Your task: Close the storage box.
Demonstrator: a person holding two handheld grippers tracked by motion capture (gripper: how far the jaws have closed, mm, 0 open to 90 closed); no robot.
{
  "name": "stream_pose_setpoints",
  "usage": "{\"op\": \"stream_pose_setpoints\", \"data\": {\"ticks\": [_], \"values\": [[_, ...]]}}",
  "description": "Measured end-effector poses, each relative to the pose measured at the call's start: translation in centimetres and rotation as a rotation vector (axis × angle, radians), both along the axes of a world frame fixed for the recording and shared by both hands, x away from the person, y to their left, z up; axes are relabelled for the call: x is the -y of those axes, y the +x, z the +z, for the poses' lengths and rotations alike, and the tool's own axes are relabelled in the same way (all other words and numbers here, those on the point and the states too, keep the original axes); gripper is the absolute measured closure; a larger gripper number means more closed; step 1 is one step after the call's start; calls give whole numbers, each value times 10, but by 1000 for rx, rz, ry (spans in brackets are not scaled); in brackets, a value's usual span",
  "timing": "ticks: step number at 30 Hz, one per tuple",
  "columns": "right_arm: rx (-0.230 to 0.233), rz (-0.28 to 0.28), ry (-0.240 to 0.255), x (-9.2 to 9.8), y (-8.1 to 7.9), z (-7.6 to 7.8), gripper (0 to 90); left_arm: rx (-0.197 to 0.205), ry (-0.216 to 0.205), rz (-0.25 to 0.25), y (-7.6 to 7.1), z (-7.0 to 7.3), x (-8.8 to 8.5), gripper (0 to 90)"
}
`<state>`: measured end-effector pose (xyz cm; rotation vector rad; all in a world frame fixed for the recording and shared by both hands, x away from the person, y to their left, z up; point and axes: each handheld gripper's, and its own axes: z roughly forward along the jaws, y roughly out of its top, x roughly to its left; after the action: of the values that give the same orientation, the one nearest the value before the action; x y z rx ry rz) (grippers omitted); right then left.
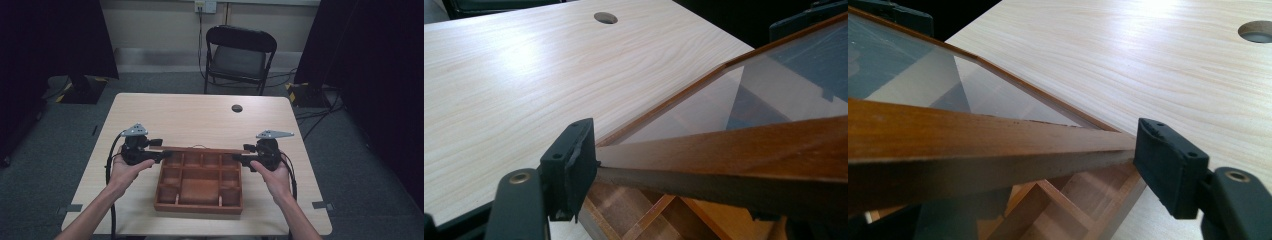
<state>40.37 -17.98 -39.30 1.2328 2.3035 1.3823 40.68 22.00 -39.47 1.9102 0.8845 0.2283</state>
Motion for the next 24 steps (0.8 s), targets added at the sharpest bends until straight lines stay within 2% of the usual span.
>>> {"op": "stream_pose_setpoints", "data": {"ticks": [4, 5, 11, 16, 24], "values": [[-19, -3, -3, 1, 2, -2, 352, 5, -7, -7, -3, 1, -1, 331], [-23, -4, -3, 2, 3, -3, 377, 3, -5, -6, -4, 1, -1, 331], [-31, -2, -11, 4, 2, -4, 356, 9, -1, -13, -6, 0, -1, 327], [-48, -1, -19, 10, 1, -5, 316, 0, 3, -18, -8, -1, 1, 280], [-72, -43, -59, 27, -5, -10, 308, -2, 3, -6, -11, -3, 1, 249]]}}
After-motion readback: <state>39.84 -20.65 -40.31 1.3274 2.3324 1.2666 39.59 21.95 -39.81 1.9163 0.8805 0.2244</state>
